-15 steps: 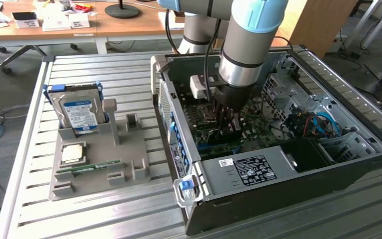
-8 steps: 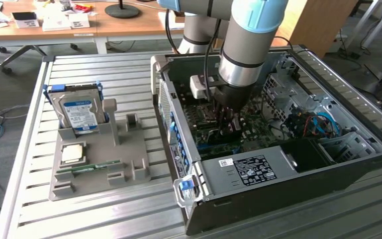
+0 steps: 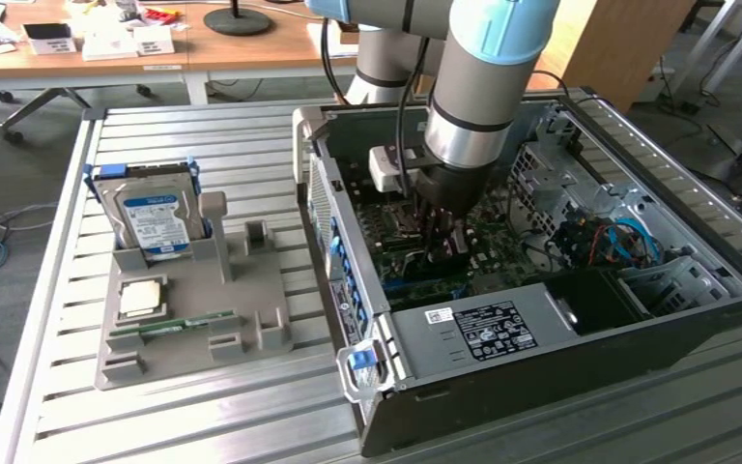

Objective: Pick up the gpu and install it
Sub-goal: 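Insert the gpu into the slot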

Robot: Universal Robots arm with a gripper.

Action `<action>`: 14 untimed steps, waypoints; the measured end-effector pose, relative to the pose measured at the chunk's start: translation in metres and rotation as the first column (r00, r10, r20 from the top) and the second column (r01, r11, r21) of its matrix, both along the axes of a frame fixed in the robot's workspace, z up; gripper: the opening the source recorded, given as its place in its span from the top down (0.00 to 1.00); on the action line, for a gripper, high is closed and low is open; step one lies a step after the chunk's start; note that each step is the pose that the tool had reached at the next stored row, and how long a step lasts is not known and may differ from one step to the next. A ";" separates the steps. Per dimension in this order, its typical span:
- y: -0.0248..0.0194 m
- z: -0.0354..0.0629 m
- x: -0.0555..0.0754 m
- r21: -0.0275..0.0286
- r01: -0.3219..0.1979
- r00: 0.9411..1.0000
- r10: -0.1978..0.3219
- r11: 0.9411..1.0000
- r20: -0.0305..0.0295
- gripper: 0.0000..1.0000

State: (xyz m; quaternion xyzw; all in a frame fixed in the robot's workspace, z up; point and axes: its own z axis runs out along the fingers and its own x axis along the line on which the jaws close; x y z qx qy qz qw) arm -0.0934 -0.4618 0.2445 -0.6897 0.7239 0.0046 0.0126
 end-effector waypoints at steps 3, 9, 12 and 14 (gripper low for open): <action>0.0001 -0.0002 0.000 0.001 0.000 1.000 0.000 1.000 -0.001 0.73; 0.0000 0.0000 0.000 0.000 0.000 1.000 0.000 1.000 0.000 0.55; 0.0000 0.0000 0.000 0.000 0.000 1.000 0.000 1.000 0.000 0.43; 0.0000 0.0000 0.000 0.000 0.000 1.000 0.000 1.000 0.000 0.43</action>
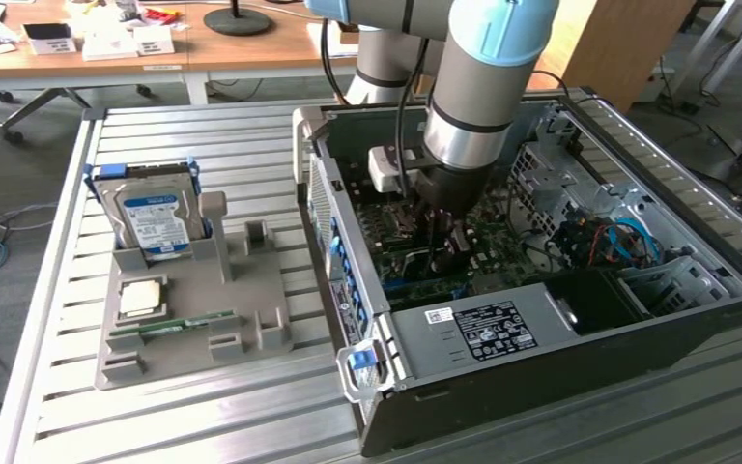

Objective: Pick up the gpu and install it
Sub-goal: 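Insert the gpu into the slot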

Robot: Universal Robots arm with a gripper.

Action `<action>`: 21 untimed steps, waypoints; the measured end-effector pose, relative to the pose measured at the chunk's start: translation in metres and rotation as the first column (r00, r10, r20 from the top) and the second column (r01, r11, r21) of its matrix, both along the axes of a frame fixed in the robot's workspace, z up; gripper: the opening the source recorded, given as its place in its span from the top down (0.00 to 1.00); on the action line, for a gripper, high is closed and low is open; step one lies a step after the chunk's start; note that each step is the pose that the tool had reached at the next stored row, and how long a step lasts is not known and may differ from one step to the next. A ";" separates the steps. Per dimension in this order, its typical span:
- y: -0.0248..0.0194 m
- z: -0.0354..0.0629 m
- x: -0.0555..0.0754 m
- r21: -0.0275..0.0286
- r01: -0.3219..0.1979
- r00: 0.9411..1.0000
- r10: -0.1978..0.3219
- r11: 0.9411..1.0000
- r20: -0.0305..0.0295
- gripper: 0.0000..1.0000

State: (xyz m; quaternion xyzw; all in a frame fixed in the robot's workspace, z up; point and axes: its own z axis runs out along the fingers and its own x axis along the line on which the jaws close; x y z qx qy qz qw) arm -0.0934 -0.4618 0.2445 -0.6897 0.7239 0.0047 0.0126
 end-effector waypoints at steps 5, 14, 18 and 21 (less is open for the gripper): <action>0.0000 0.0038 0.000 0.000 0.000 1.000 0.000 1.000 0.000 0.43; 0.0000 0.0320 0.000 0.000 0.000 1.000 0.000 1.000 0.000 0.43; 0.0000 0.0464 0.000 0.000 0.000 1.000 0.000 1.000 0.000 0.43; 0.0000 0.0574 0.000 0.000 0.000 1.000 0.000 1.000 0.000 0.43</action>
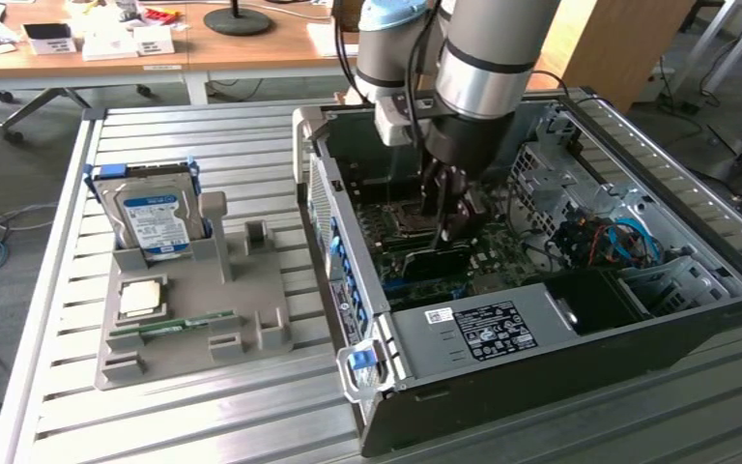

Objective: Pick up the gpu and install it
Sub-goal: 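Insert the gpu into the slot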

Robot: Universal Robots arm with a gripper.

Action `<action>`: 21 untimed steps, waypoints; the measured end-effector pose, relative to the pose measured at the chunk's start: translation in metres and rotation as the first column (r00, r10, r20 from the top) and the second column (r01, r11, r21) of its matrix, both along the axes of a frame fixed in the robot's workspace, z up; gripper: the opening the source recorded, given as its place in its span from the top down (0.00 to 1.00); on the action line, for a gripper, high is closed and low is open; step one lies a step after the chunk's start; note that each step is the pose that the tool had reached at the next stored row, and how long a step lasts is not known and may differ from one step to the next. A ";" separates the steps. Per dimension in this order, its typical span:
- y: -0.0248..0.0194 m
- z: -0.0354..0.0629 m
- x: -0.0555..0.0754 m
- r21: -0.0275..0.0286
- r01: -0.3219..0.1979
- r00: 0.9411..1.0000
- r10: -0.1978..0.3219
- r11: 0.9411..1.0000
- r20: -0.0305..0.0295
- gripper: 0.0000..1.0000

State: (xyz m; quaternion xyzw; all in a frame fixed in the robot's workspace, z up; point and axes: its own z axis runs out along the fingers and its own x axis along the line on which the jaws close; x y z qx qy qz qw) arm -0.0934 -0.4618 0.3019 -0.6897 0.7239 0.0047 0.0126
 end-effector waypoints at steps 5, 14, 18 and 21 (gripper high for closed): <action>0.0000 0.0168 0.000 0.000 0.000 1.000 0.000 1.000 0.000 0.43; 0.0000 0.0367 0.000 0.000 0.000 1.000 0.000 1.000 0.000 0.43; 0.0000 0.0390 0.000 0.000 0.000 1.000 0.000 1.000 0.000 0.43; 0.0000 0.0420 0.000 0.000 0.000 1.000 0.000 1.000 0.000 0.43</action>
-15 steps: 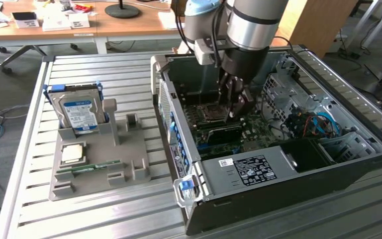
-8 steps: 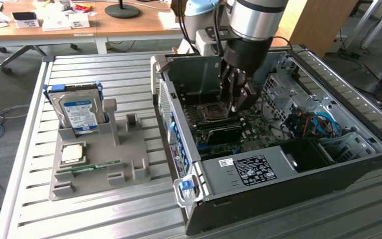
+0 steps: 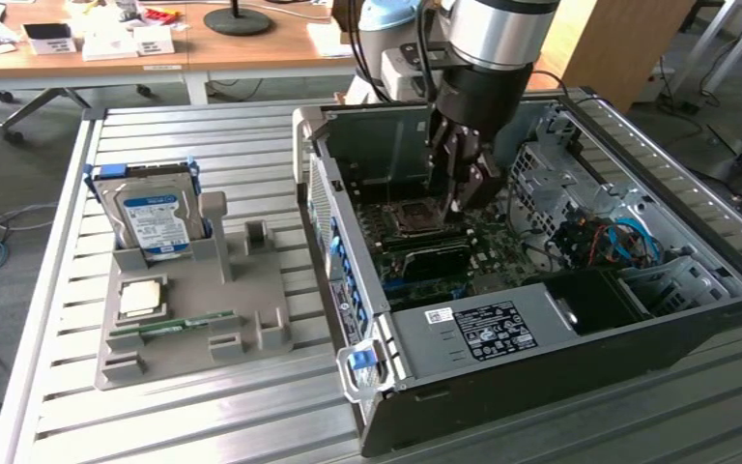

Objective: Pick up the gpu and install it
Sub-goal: 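Insert the gpu into the slot, then press down on the gpu until it lock into place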

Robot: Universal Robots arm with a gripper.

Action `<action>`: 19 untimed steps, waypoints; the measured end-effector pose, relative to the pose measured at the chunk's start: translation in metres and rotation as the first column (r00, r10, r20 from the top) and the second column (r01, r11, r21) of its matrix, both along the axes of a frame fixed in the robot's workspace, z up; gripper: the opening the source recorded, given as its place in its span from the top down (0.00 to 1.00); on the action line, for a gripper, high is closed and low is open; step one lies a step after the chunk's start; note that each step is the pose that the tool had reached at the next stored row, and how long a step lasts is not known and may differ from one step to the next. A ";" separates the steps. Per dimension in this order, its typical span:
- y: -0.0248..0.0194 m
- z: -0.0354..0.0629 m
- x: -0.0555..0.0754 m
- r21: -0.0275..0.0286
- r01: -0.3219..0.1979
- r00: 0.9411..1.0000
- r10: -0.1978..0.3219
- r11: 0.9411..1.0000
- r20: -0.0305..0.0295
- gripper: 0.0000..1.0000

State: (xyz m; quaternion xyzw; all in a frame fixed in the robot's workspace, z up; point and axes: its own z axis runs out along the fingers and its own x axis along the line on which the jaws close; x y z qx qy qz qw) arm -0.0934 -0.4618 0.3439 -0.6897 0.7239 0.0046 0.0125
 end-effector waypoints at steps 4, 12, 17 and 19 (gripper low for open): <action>0.0000 0.0007 0.000 0.000 0.000 1.000 0.000 1.000 0.000 0.43; 0.0000 0.0007 0.000 0.000 0.000 1.000 0.000 1.000 0.000 0.43; 0.0000 0.0007 0.000 0.000 0.000 1.000 0.000 1.000 0.000 0.56; 0.0000 0.0007 0.000 0.000 0.000 1.000 0.000 1.000 0.000 0.62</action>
